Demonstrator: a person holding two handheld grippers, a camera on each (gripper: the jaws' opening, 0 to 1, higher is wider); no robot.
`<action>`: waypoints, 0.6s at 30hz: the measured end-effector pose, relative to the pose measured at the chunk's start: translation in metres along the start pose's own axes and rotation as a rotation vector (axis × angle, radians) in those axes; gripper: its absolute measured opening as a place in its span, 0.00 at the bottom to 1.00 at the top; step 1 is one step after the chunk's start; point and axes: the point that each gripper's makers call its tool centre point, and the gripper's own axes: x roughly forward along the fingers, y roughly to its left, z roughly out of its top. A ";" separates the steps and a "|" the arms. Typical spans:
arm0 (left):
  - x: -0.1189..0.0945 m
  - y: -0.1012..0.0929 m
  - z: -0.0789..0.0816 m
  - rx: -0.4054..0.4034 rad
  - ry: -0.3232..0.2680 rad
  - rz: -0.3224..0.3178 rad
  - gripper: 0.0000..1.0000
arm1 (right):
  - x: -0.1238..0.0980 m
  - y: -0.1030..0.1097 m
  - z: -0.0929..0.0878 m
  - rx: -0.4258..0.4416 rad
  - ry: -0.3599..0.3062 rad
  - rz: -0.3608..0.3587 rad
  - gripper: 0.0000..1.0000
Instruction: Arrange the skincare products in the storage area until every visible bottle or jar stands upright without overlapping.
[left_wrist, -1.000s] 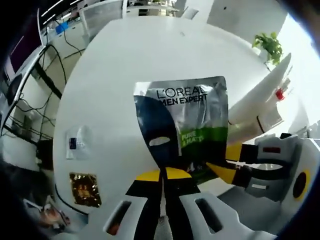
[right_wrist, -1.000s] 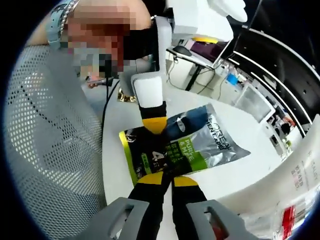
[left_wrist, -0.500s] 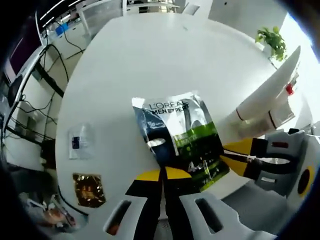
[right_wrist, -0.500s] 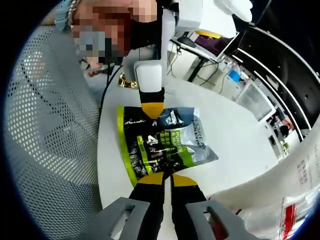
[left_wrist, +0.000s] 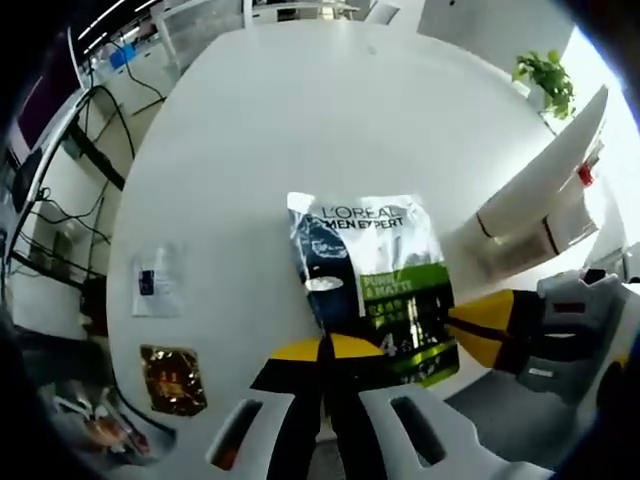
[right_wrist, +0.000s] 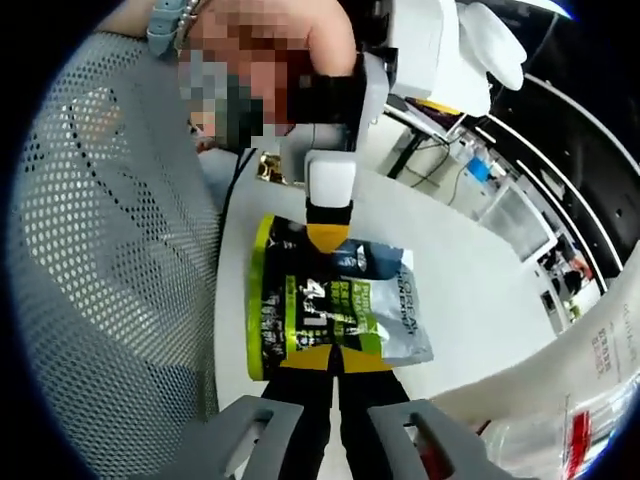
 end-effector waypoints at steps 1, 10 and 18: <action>0.000 -0.001 0.000 -0.012 0.000 -0.006 0.00 | 0.000 0.001 0.003 -0.002 -0.013 0.005 0.00; -0.001 -0.004 0.006 0.002 -0.038 -0.029 0.02 | 0.005 0.010 -0.009 -0.046 0.017 0.021 0.00; -0.012 0.021 0.012 0.040 -0.091 0.078 0.01 | 0.003 0.001 -0.017 -0.021 0.041 -0.026 0.00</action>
